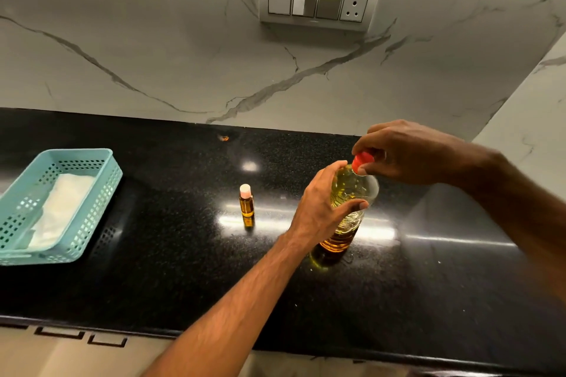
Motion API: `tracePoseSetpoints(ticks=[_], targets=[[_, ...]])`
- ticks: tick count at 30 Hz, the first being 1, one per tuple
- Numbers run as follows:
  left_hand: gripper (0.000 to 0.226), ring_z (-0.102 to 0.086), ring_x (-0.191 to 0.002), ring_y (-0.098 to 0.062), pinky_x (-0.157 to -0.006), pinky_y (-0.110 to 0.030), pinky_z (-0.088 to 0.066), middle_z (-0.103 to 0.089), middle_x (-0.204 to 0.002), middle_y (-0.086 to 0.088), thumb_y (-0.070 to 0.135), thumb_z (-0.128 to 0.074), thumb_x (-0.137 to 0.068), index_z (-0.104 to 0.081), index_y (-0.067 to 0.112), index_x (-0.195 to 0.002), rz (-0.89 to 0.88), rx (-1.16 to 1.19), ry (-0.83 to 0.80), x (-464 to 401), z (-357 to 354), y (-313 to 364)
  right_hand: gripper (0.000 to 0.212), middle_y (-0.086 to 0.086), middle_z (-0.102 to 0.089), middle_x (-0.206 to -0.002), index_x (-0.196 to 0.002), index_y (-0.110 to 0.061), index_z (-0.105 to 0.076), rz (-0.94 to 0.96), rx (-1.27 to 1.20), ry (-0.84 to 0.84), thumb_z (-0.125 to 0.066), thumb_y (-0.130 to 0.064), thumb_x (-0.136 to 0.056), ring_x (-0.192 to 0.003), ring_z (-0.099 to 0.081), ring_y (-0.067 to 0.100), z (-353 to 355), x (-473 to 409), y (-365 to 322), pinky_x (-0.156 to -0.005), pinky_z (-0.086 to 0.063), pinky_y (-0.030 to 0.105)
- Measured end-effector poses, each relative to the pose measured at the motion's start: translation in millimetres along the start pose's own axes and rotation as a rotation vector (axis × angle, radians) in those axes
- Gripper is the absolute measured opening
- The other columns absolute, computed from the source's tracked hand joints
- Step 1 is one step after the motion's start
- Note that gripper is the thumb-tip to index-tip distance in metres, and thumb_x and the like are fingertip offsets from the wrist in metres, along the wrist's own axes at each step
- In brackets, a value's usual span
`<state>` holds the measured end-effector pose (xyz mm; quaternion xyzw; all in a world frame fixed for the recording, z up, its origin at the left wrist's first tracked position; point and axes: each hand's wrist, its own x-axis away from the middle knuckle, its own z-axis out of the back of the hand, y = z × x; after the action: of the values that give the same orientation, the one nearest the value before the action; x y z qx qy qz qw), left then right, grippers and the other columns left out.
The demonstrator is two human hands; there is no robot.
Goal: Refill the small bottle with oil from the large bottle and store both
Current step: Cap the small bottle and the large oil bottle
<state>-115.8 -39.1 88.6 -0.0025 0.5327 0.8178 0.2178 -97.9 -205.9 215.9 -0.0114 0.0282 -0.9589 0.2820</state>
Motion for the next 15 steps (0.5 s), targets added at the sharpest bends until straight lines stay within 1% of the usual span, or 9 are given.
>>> tracePoseSetpoints(ticks=[2, 4, 6, 8, 10, 12, 15], targets=[[0.078, -0.048, -0.124, -0.016, -0.103, -0.040, -0.046, -0.049, -0.138, -0.006, 0.033, -0.078, -0.078, -0.038, 0.016, -0.142, 0.003, -0.001, 0.006, 0, 0, -1, 0.027, -0.003, -0.063, -0.095, -0.107, -0.021, -0.066, 0.007, 0.029, -0.012, -0.063, -0.041, -0.089, -0.078, -0.056, 0.009, -1, -2, 2, -0.065, -0.047, 0.023], [0.077, -0.049, -0.124, -0.017, -0.103, -0.041, -0.046, -0.049, -0.137, -0.006, 0.033, -0.077, -0.078, -0.038, 0.017, -0.142, 0.003, 0.000, 0.010, 1, -1, 0, 0.029, -0.006, -0.058, -0.082, -0.098, -0.020, -0.062, -0.024, 0.092, -0.012, -0.059, -0.048, -0.089, -0.068, -0.051, 0.006, -6, -5, 3, -0.056, -0.038, 0.020], [0.075, -0.049, -0.124, -0.017, -0.102, -0.041, -0.047, -0.050, -0.136, -0.005, 0.033, -0.076, -0.079, -0.038, 0.018, -0.142, -0.002, 0.002, 0.015, 1, -2, -1, 0.031, -0.011, -0.053, -0.077, -0.094, -0.023, -0.059, -0.045, 0.118, -0.007, -0.057, -0.053, -0.088, -0.064, -0.048, 0.004, -8, -7, 4, -0.054, -0.032, 0.018], [0.075, -0.049, -0.123, -0.016, -0.101, -0.042, -0.048, -0.050, -0.136, -0.005, 0.033, -0.076, -0.079, -0.038, 0.019, -0.141, -0.003, 0.005, 0.019, 2, -3, -2, 0.029, -0.012, -0.057, -0.086, -0.099, -0.026, -0.058, -0.005, 0.081, -0.006, -0.059, -0.052, -0.088, -0.068, -0.050, 0.004, -8, -5, 7, -0.058, -0.034, 0.019], [0.075, -0.050, -0.123, -0.016, -0.101, -0.042, -0.048, -0.050, -0.136, -0.004, 0.034, -0.076, -0.079, -0.037, 0.019, -0.142, 0.004, 0.010, 0.021, 2, -4, -3, 0.029, -0.012, -0.057, -0.096, -0.111, -0.026, -0.058, 0.037, 0.024, -0.030, -0.061, -0.046, -0.089, -0.075, -0.051, 0.004, -6, -3, 9, -0.062, -0.038, 0.018], [0.077, -0.049, -0.124, -0.015, -0.102, -0.041, -0.048, -0.050, -0.137, -0.004, 0.035, -0.076, -0.079, -0.036, 0.019, -0.143, 0.008, 0.010, 0.024, 1, -5, -4, 0.027, -0.011, -0.055, -0.091, -0.108, -0.025, -0.057, 0.034, 0.013, -0.039, -0.060, -0.044, -0.090, -0.073, -0.049, 0.001, -7, -2, 9, -0.060, -0.036, 0.016], [0.078, -0.048, -0.126, -0.016, -0.103, -0.041, -0.047, -0.048, -0.140, -0.005, 0.036, -0.075, -0.080, -0.035, 0.019, -0.144, 0.015, 0.003, 0.030, 1, -6, -5, 0.027, -0.016, -0.047, -0.077, -0.099, -0.025, -0.051, -0.012, 0.025, -0.019, -0.056, -0.050, -0.089, -0.066, -0.046, 0.001, -11, -2, 6, -0.056, -0.030, 0.016]])
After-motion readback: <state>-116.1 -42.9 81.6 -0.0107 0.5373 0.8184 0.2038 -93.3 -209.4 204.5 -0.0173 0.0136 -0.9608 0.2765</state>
